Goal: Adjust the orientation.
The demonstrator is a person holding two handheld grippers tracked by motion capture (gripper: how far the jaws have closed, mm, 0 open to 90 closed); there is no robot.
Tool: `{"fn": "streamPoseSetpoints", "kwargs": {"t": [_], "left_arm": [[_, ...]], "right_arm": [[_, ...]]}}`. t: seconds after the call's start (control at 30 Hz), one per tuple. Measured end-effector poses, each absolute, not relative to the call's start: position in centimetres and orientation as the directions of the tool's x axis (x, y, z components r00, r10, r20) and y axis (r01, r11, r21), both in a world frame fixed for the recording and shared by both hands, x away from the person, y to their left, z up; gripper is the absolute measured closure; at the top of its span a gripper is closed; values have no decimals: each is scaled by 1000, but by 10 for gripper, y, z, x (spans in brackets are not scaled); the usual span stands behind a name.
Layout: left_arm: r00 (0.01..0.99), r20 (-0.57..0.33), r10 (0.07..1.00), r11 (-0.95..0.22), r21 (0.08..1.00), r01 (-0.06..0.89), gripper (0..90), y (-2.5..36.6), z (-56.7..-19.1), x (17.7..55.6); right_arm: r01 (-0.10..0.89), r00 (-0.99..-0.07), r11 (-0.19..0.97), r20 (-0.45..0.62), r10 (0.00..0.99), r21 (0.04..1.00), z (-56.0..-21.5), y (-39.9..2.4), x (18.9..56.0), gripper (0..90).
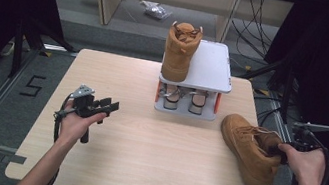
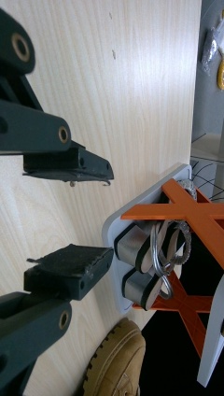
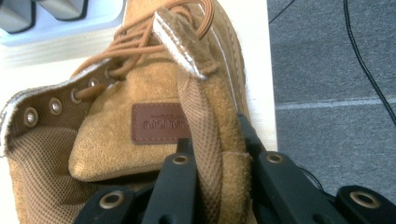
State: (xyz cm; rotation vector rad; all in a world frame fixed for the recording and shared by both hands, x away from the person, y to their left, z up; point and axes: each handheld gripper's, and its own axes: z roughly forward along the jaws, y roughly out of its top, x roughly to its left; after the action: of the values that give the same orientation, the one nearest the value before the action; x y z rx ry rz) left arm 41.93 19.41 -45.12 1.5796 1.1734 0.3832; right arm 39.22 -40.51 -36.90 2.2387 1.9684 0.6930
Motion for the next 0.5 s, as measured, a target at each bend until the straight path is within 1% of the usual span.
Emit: {"fn": "streamPoseSetpoints", "kwargs": {"t": [0.1,0.17,0.2,0.27,0.3,0.33,0.43,0.47,0.5], "left_arm": [[456,-317,832,68,873,483,552,195,-451,420],[455,-319,831,69,872,485,553,195,-452,420],[456,-321,830,70,871,487,552,194,-453,421],[457,-322,829,69,870,488,552,193,-453,421],[462,-325,825,70,871,487,552,192,-453,421],[464,-322,826,67,871,486,552,192,-453,421],[463,-321,826,67,873,484,551,193,-453,421],[463,-322,826,71,874,480,551,194,-452,420],[458,-326,827,78,874,480,551,195,-452,420]], "right_arm": [[916,71,-177,288,955,359,-362,-411,391,825],[903,11,-124,268,963,410,-362,-419,391,825],[906,70,-184,293,953,382,-357,-416,390,825],[894,109,-242,339,934,378,-355,-416,389,825],[889,80,-212,318,945,406,-355,-419,389,825],[883,76,-211,317,945,418,-355,-420,388,825],[879,96,-244,349,932,410,-352,-420,387,825],[877,121,-265,349,929,401,-349,-419,388,825],[879,134,-286,378,916,382,-348,-419,388,825]]}}
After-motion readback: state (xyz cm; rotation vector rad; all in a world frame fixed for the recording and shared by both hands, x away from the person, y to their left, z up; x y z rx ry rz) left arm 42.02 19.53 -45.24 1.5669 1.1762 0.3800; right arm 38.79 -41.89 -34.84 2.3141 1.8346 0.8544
